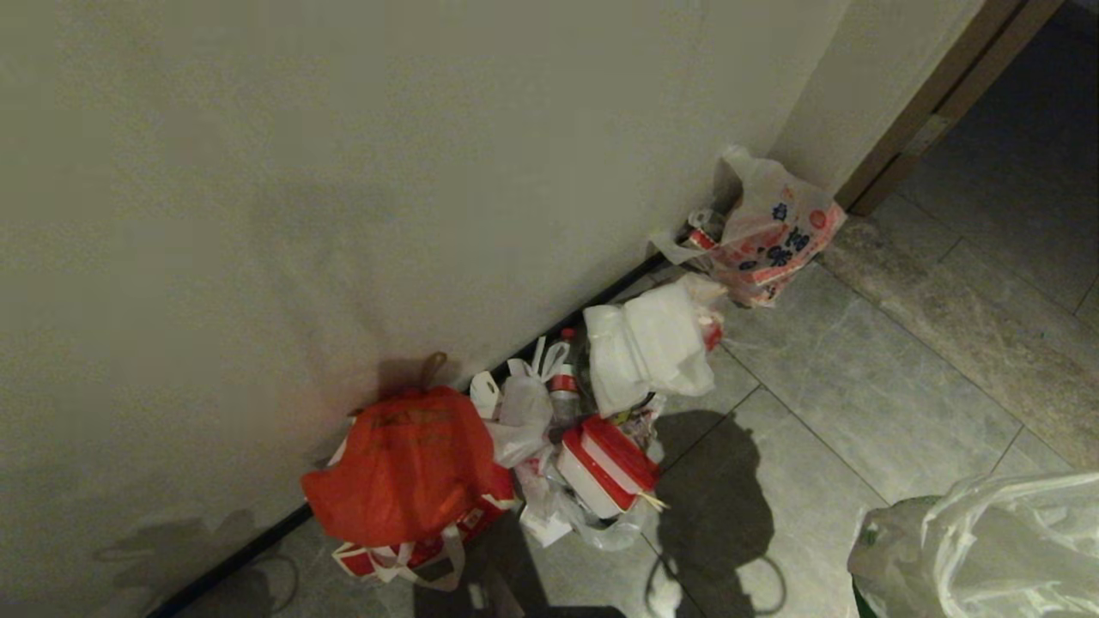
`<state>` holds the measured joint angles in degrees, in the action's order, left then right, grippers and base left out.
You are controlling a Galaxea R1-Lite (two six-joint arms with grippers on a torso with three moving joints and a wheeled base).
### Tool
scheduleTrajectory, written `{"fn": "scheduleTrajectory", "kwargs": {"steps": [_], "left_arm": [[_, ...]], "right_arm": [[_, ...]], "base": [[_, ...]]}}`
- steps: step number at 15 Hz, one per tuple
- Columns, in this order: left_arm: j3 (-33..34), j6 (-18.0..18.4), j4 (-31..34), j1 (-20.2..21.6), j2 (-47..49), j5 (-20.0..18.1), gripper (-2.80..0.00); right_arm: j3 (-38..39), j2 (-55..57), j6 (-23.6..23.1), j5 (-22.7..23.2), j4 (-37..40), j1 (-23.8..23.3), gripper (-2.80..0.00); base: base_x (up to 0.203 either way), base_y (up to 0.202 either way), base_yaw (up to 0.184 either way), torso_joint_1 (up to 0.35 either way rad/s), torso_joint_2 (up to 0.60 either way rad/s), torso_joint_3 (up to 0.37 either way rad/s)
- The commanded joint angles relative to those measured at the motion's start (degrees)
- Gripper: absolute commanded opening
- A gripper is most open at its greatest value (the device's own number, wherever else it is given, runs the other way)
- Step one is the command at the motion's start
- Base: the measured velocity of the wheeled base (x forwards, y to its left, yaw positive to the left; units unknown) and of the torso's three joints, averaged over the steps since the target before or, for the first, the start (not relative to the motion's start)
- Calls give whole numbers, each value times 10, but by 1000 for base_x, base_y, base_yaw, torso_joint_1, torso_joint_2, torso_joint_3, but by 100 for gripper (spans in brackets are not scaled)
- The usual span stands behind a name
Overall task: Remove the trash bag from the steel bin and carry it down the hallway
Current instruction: Put the trash bag at the door
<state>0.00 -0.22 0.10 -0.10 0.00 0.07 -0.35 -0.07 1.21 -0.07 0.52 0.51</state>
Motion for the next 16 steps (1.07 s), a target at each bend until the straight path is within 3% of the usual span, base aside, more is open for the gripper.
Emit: {"fn": "scheduleTrajectory", "kwargs": {"steps": [1,16], "left_arm": [[0,0,0,0,-1,0,-280],[0,0,0,0,-1,0,-280]], "right_arm": [[0,1,0,0,0,0,-280],[0,1,0,0,0,0,-280]], "base": [[0,0,0,0,0,0],[0,0,0,0,0,-7]]}}
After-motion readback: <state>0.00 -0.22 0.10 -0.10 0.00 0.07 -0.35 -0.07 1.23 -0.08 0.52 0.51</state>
